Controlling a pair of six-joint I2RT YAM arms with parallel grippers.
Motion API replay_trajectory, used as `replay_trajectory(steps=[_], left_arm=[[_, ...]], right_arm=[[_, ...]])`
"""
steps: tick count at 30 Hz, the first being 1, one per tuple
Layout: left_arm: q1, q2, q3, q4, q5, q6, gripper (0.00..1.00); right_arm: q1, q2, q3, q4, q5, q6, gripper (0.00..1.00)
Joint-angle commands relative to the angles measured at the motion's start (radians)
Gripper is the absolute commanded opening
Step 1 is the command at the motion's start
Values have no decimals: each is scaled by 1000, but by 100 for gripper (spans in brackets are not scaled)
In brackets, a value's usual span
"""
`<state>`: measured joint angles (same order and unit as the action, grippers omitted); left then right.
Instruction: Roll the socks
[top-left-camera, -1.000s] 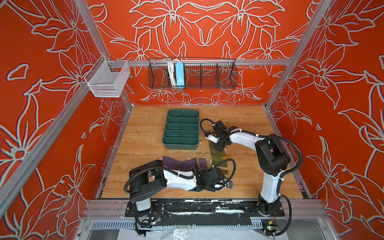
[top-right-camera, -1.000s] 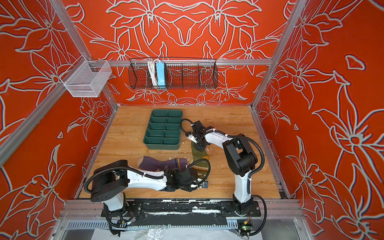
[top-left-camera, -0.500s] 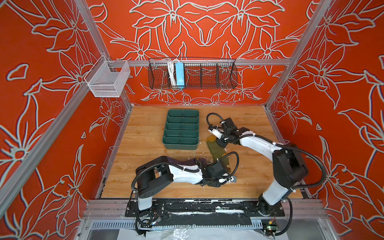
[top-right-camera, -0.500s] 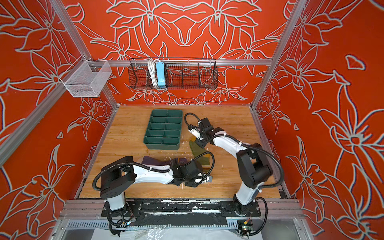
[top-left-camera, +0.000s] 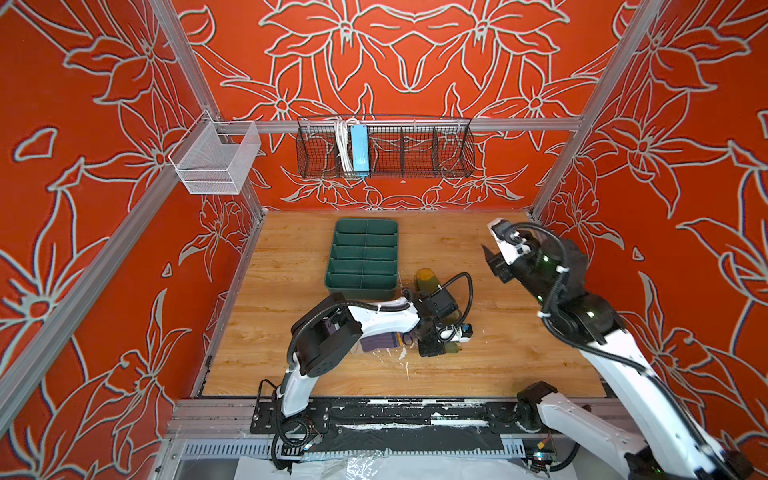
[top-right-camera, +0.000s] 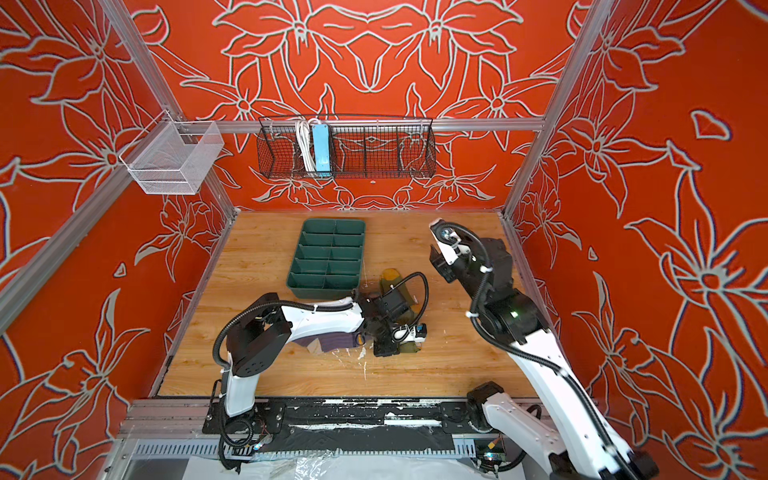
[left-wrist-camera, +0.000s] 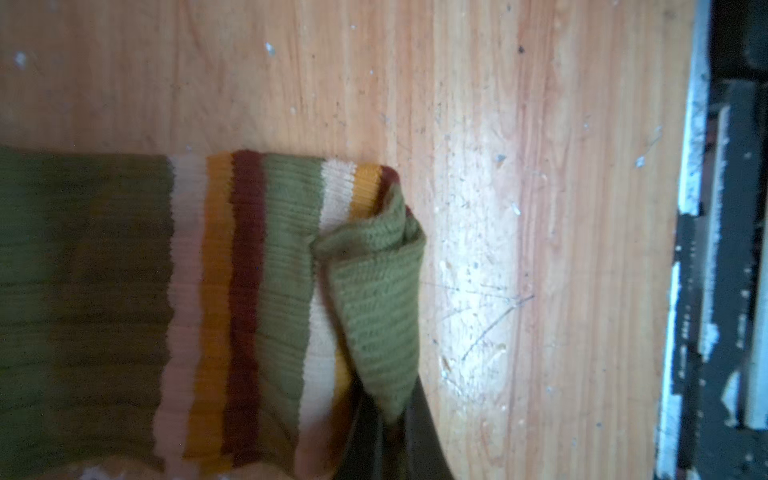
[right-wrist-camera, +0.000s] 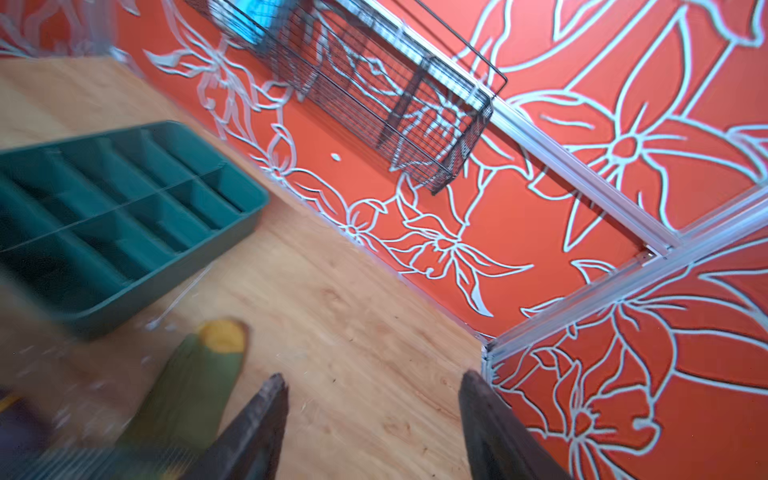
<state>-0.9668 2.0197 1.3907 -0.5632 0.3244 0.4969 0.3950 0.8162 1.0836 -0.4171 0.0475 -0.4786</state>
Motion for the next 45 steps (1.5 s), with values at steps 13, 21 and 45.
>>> replay_trajectory(steps=[13, 21, 45], left_arm=[[137, 254, 193, -343, 249, -65, 0], [137, 250, 183, -325, 237, -81, 0], [137, 139, 102, -261, 187, -91, 17]], right_arm=[[301, -249, -345, -545, -78, -366, 59], [640, 0, -498, -269, 83, -248, 60], [593, 500, -552, 64, 204, -299, 2]])
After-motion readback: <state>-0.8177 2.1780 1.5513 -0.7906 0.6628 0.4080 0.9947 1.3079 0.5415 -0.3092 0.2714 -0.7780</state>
